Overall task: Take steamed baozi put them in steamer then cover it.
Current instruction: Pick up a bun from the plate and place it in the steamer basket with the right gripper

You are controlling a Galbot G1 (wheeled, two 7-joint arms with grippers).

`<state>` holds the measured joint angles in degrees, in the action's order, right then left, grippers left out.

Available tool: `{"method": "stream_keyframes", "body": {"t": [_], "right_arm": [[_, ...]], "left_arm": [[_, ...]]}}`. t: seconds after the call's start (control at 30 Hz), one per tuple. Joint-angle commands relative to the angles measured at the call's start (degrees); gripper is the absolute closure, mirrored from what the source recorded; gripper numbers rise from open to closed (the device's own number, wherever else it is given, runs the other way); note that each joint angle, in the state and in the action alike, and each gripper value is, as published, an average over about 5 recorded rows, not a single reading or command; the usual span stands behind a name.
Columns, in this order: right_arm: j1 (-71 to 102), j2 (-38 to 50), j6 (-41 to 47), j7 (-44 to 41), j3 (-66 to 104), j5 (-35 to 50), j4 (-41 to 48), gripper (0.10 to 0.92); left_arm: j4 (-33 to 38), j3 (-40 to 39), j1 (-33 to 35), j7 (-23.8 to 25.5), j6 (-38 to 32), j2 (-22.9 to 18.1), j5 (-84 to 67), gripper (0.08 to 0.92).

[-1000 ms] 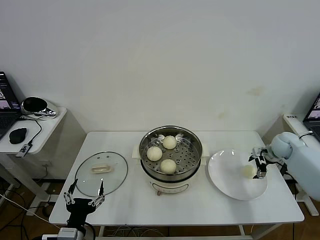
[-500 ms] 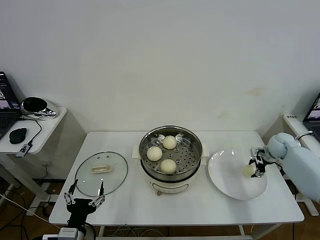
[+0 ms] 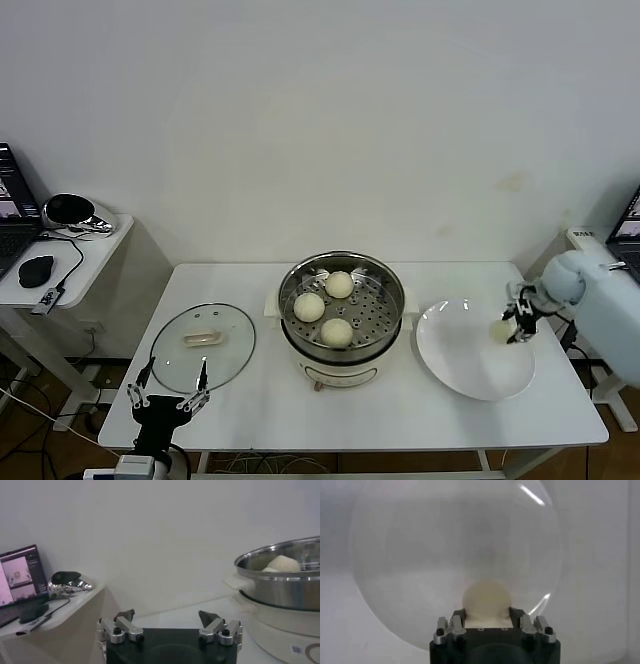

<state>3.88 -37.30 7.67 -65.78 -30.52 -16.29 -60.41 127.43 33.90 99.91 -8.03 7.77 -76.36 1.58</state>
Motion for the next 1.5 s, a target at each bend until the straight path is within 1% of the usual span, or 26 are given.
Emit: {"method": "stream_keyframes", "body": {"t": [0.03, 0.2, 0.37, 0.5, 0.7, 0.9, 1.07, 1.23, 1.5], "right_arm": [[-16.9, 7.5, 6.9, -0.8, -13.7, 14.4, -15.3, 0.465], [-28.8, 7.1, 11.4, 0.8, -23.0, 23.5, -21.7, 0.465], [-40.0, 1.8, 16.1, 4.5, -33.3, 32.7, -25.8, 0.463], [-42.7, -4.3, 19.4, 7.3, -37.2, 37.6, -27.2, 0.453], [-40.2, -12.5, 24.5, 11.6, -38.4, 43.5, -25.7, 0.448], [-35.3, -17.3, 27.3, 14.0, -38.7, 43.9, -22.2, 0.448], [-31.3, -19.6, 28.4, 14.8, -39.1, 41.3, -19.4, 0.448], [-29.5, -19.7, 29.4, 15.2, -39.5, 39.4, -18.1, 0.448], [-28.2, -18.2, 30.5, 15.9, -39.5, 39.3, -19.0, 0.448]], "left_arm": [[0.0, -0.5, -0.4, 0.0, 0.1, 0.1, 0.1, 0.177], [0.0, -1.1, -0.8, 0.0, 0.2, 0.2, 0.1, 0.177], [-0.3, -1.2, -1.1, 0.0, 0.2, 0.4, -0.1, 0.177], [-0.8, -0.9, -1.4, -0.1, 0.2, 0.5, -0.4, 0.177], [-1.0, -0.4, -1.4, -0.1, 0.1, 0.4, -0.7, 0.177], [-0.8, 0.0, -1.1, -0.1, 0.1, 0.2, -0.7, 0.177], [-0.7, 0.2, -1.0, -0.1, 0.1, 0.0, -0.8, 0.177], [-0.8, 0.5, -1.0, -0.1, 0.1, -0.1, -0.9, 0.177], [-1.1, 0.3, -1.4, -0.1, 0.1, -0.3, -0.9, 0.177]]}}
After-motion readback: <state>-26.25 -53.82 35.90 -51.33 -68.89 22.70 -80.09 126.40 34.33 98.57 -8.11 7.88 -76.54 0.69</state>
